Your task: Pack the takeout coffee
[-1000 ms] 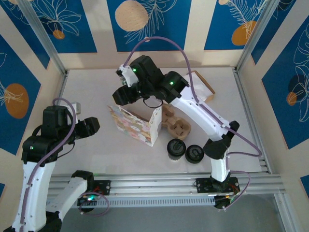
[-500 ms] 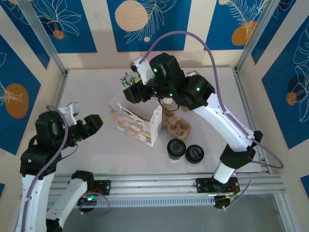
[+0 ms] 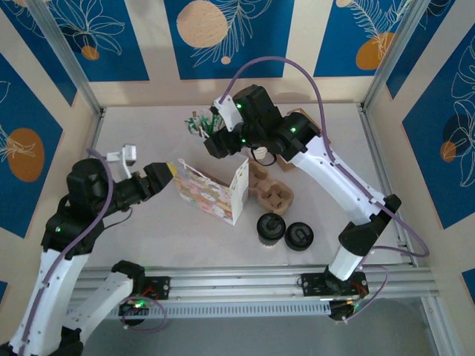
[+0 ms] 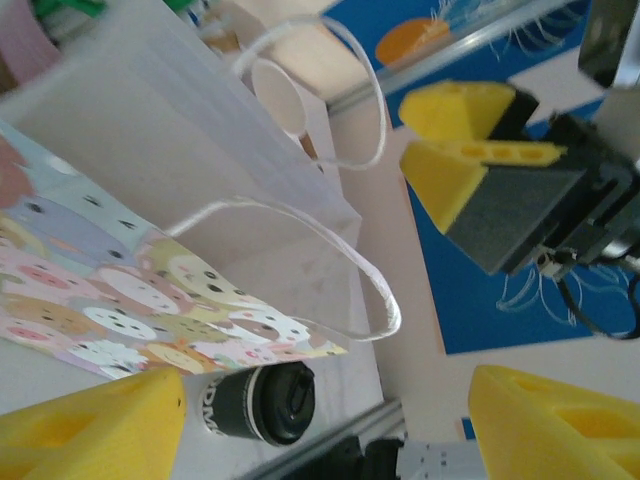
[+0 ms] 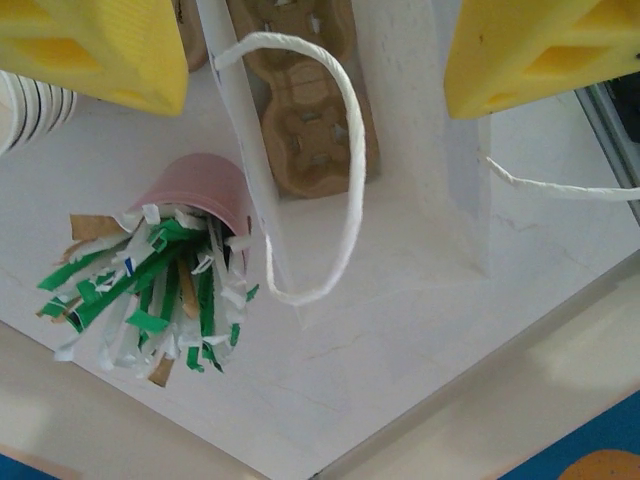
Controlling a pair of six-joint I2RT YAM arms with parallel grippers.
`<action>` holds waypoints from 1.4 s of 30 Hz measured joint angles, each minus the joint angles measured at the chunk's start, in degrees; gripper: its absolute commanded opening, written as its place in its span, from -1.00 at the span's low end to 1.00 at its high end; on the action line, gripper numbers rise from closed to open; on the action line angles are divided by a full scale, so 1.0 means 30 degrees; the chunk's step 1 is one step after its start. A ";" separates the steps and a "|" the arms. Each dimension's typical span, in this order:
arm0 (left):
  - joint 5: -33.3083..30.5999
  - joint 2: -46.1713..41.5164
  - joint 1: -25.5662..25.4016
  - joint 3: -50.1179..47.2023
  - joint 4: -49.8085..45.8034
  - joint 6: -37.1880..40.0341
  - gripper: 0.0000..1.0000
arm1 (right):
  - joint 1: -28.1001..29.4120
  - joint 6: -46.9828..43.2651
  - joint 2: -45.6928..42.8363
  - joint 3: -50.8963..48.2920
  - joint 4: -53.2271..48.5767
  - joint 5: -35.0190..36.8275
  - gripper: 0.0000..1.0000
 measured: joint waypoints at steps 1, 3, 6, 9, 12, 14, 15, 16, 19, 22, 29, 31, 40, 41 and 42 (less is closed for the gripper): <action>-0.0386 0.0321 -0.0780 0.0000 0.0058 0.0000 0.49 | -0.0058 -0.0007 0.0109 0.0000 0.0131 -0.0138 0.26; -0.1049 0.0758 -0.1872 0.0000 0.0124 -0.0007 0.49 | -0.0277 0.0087 0.0364 0.0000 0.0342 -0.0357 0.16; -0.1858 0.1333 -0.2725 -0.0255 0.0554 -0.0080 0.48 | -0.0903 0.0503 0.0721 0.0000 0.0452 -0.0816 -0.10; -0.2484 0.1581 -0.3038 -0.0466 0.0845 -0.0146 0.41 | -0.1515 0.1056 0.0925 0.0000 0.0656 -0.1384 -0.35; -0.3067 0.1617 -0.3147 -0.0714 0.1195 -0.0291 0.30 | -0.2084 0.1843 0.0984 0.0000 0.0933 -0.1887 -0.66; -0.3424 0.1617 -0.3169 -0.1020 0.1362 -0.0430 0.29 | -0.2557 0.2565 0.0991 -0.0066 0.1137 -0.2586 -0.77; -0.3570 0.1617 -0.3169 -0.1166 0.1377 -0.0452 0.29 | -0.2747 0.2943 0.0984 -0.0182 0.1311 -0.2943 -0.84; -0.3738 0.1625 -0.3177 -0.1319 0.1377 -0.0459 0.30 | -0.2958 0.3286 0.0984 -0.0321 0.1479 -0.3322 -0.87; -0.4044 0.1668 -0.3198 -0.1428 0.1384 -0.0503 0.37 | -0.3410 0.4182 0.0984 -0.0976 0.1880 -0.4269 -1.00; -0.4291 0.1625 -0.3206 -0.1421 0.1384 -0.0503 0.37 | -0.3701 0.5399 0.0903 -0.2055 0.2739 -0.5209 -1.00; -0.4794 0.0750 -0.3351 -0.1370 0.1501 -0.0503 0.41 | -0.5158 0.8750 0.0590 -0.5428 0.5129 -0.8196 -1.00; -0.4787 0.0729 -0.3446 -0.1282 0.1545 -0.0510 0.43 | -0.5595 0.9304 0.0590 -0.5763 0.5537 -0.8714 -1.00; -0.4787 0.1559 -0.4299 -0.0393 0.2215 -0.0947 0.49 | -0.4685 1.0229 -0.1297 -0.5778 0.6098 -0.8823 -1.00; -0.4838 0.1661 -0.4546 -0.0386 0.2361 -0.1005 0.49 | -0.4415 1.0360 -0.1552 -0.5785 0.6127 -0.8684 -1.00; -0.4867 0.1727 -0.4721 -0.0386 0.2441 -0.1027 0.49 | -0.4153 1.0469 -0.1785 -0.5792 0.6142 -0.8502 -1.00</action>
